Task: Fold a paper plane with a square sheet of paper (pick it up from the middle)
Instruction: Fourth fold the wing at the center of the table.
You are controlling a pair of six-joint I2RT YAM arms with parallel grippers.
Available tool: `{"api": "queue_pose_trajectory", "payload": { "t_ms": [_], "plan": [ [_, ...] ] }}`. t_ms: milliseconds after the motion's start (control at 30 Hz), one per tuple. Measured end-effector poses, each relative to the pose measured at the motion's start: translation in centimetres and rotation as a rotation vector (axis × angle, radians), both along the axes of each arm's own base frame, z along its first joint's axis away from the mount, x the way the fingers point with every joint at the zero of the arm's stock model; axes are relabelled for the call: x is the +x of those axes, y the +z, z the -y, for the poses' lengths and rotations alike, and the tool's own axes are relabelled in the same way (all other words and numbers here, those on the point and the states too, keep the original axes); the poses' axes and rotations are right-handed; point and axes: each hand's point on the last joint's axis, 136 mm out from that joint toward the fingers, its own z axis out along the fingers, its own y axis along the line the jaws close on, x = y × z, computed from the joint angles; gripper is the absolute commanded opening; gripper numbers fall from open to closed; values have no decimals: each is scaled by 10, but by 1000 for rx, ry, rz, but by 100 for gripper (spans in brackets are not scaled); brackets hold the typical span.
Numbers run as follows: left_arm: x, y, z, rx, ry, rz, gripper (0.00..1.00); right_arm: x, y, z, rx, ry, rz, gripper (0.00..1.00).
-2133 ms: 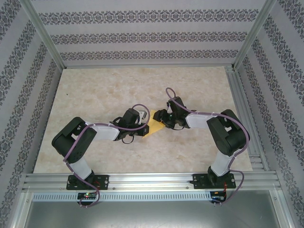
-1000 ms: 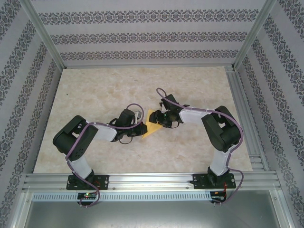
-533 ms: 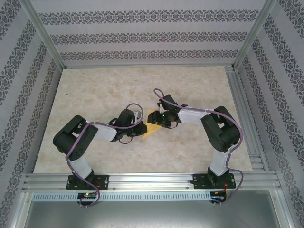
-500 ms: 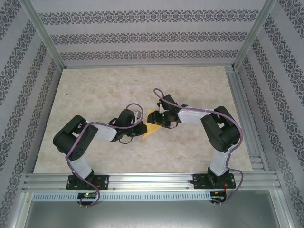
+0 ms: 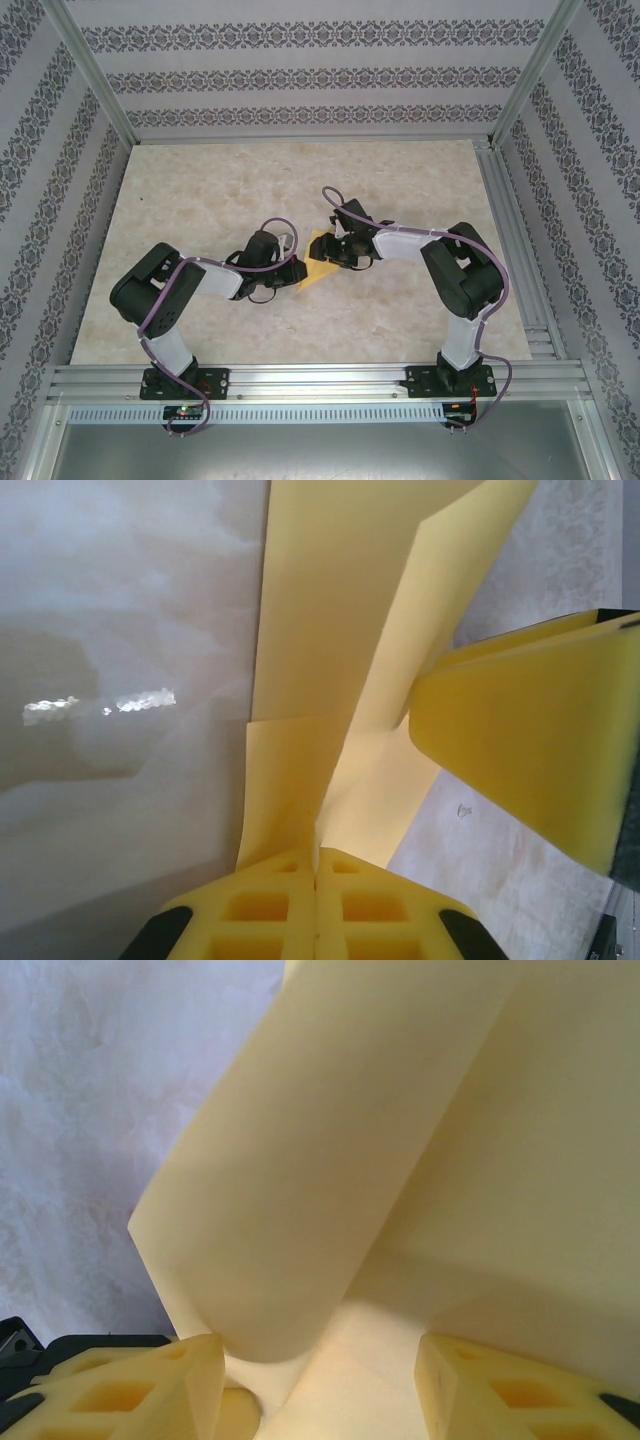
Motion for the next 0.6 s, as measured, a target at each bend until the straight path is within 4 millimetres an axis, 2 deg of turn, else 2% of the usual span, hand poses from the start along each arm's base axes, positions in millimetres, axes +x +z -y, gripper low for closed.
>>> {"api": "queue_pose_trajectory", "payload": {
  "t_ms": [367, 600],
  "plan": [
    [2, 2, -2, -29, 19, -8, 8, 1, 2, -1, -15, 25, -2, 68],
    [2, 4, -1, -49, 17, -20, 12, 3, 1, 0, -43, 42, -1, 71]
  ]
}}
